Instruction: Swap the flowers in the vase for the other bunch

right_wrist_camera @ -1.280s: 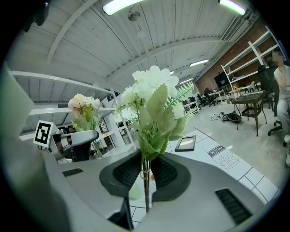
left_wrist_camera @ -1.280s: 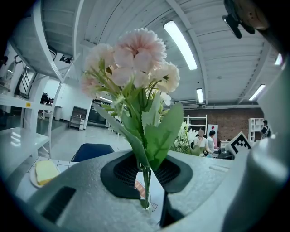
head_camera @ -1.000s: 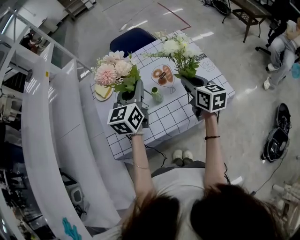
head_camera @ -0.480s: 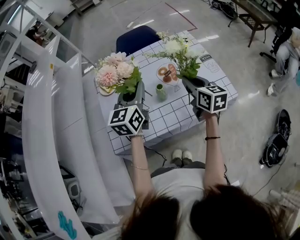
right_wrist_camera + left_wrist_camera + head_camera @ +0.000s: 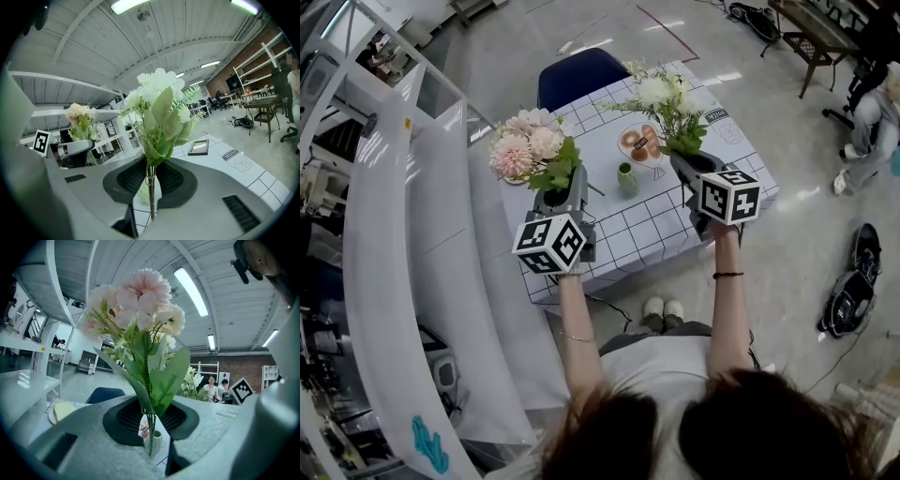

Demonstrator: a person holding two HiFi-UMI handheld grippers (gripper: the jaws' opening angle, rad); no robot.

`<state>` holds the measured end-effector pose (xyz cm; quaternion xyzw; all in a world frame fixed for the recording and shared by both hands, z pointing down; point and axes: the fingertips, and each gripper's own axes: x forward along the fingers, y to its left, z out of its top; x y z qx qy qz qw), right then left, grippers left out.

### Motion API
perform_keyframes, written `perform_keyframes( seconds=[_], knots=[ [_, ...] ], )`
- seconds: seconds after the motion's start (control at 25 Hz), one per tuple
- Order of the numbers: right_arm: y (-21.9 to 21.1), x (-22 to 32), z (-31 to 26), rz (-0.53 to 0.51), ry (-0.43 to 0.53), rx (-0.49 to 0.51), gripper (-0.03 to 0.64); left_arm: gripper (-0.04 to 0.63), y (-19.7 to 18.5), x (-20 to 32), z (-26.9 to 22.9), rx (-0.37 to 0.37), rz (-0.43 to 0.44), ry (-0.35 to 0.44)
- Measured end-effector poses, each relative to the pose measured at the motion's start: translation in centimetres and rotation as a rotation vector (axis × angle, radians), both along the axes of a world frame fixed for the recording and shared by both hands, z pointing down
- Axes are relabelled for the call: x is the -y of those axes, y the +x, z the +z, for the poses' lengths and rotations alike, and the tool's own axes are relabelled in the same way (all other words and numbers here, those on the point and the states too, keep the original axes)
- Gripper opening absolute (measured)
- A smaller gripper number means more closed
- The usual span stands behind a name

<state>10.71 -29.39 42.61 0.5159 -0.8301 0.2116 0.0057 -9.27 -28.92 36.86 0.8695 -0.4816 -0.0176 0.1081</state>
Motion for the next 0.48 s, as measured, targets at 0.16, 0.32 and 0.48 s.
perform_keyframes(
  seconds=[0.16,0.32,0.48],
  knots=[
    [0.2,-0.1,0.1,0.010,0.001,0.002,0.064,0.077,-0.5,-0.5,0.3,-0.015,0.001,-0.005],
    [0.0,-0.2,-0.1,0.007,0.003,0.000,0.064,0.075,-1.0,-0.8,0.4,-0.013,-0.009,-0.008],
    [-0.3,-0.1,-0.1,0.003,0.004,0.002,0.064,0.075,-1.2,-1.0,0.6,-0.009,-0.007,-0.009]
  ],
)
